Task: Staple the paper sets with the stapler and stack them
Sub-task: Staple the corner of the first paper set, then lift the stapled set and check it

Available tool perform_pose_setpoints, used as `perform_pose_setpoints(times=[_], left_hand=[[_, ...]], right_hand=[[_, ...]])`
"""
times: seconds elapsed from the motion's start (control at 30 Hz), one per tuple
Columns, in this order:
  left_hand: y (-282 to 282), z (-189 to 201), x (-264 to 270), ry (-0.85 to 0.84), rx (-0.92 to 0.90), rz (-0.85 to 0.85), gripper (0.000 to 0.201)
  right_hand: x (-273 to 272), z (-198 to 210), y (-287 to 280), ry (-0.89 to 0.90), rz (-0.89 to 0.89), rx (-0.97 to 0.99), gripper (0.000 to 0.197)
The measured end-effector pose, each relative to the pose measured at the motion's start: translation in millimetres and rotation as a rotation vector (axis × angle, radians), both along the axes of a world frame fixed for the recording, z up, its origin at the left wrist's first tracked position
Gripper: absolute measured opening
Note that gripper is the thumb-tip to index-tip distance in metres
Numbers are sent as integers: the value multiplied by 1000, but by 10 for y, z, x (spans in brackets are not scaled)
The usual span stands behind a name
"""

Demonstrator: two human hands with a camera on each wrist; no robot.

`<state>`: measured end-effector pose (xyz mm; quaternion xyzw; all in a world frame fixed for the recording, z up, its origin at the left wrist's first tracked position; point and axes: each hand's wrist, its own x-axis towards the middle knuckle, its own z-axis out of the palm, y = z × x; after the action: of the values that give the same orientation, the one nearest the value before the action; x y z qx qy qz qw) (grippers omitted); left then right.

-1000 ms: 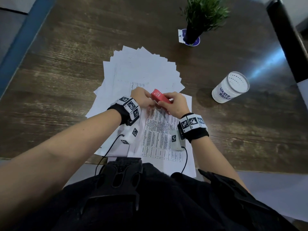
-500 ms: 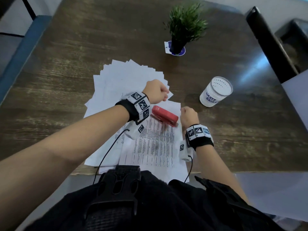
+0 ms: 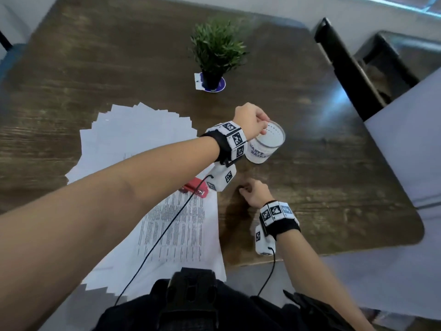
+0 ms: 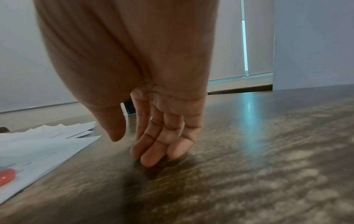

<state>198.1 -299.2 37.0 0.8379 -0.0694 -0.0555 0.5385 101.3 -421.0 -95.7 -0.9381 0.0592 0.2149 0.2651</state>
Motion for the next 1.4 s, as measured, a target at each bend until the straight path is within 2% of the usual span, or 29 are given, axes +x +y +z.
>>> perform_pose_setpoints(times=[0.23, 0.43, 0.5, 0.57, 0.73, 0.83, 1.0, 1.1, 1.2, 1.27, 1.33, 1.4], left_hand=[[-140, -122, 33, -48, 136, -36, 17], [358, -423, -86, -87, 151, 161, 16], [654, -534, -187, -78, 128, 238, 16], [970, -639, -308, -63, 141, 346, 15], [1621, -848, -653, 32, 163, 572, 15], [1860, -959, -856, 94, 165, 595, 13], [2083, -1072, -1193, 165, 297, 581, 18], [2204, -1162, -1282, 254, 419, 577, 35], [2279, -1210, -1338, 390, 577, 595, 81], [2286, -1214, -1382, 457, 614, 616, 102], [2286, -1239, -1405, 444, 603, 577, 107], [2272, -1247, -1416, 436, 529, 569, 101]], right_hand=[[-15, 43, -100, -9, 46, 33, 26], [54, 165, 269, -123, 123, 146, 23], [63, 203, 503, -173, 190, 183, 28], [66, 223, 749, -146, 278, 203, 36], [23, 179, 1150, -90, 496, 21, 36], [8, 131, 1122, -159, 434, 9, 34], [9, 132, 754, -302, 44, -52, 30], [75, 143, 557, -285, -64, -117, 33], [96, 159, 527, -258, -34, -258, 37], [37, 192, 622, -375, -12, -309, 36], [-37, 221, 786, -499, 83, -256, 33], [-109, 220, 975, -446, 243, -140, 36]])
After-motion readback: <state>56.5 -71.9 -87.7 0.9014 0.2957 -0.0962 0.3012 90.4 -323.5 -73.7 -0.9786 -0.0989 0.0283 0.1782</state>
